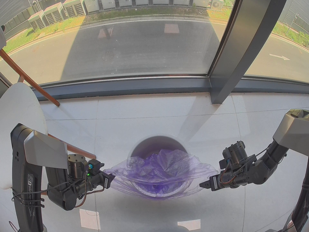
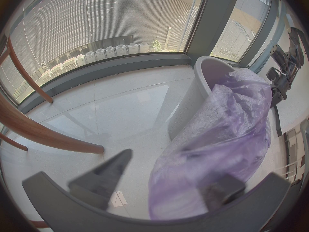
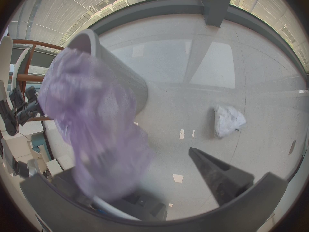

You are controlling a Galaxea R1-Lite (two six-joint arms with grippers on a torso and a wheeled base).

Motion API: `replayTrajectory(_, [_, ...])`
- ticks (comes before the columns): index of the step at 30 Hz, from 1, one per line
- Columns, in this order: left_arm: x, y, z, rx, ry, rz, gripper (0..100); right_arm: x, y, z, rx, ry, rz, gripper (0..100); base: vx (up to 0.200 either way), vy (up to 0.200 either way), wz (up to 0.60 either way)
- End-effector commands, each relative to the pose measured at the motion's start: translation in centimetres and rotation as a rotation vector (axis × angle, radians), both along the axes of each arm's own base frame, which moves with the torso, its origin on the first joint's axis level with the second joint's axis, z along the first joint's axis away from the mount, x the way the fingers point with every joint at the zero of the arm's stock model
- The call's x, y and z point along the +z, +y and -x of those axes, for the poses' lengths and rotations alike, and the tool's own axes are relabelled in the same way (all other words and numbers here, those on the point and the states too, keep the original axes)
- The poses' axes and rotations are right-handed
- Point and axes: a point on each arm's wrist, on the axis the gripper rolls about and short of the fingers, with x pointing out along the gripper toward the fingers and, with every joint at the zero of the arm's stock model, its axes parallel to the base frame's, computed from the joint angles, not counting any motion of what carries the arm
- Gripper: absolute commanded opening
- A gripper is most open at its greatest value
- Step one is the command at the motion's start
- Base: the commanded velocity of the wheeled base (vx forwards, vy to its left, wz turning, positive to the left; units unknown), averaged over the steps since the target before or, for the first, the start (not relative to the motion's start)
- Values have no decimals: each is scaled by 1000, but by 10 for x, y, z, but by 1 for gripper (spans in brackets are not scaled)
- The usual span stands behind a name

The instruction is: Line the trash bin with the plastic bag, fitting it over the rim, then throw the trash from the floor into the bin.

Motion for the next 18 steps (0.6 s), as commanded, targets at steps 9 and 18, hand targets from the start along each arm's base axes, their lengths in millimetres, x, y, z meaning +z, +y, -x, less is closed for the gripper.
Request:
replayTrajectory(9, [15, 4, 24, -203, 45, 104, 100, 34, -21, 60, 121, 5, -54, 100, 0, 0, 0])
replayTrajectory(18, [53, 11, 27, -211, -69, 141, 100, 65, 4, 61, 177, -3, -307, 100, 0, 0, 0])
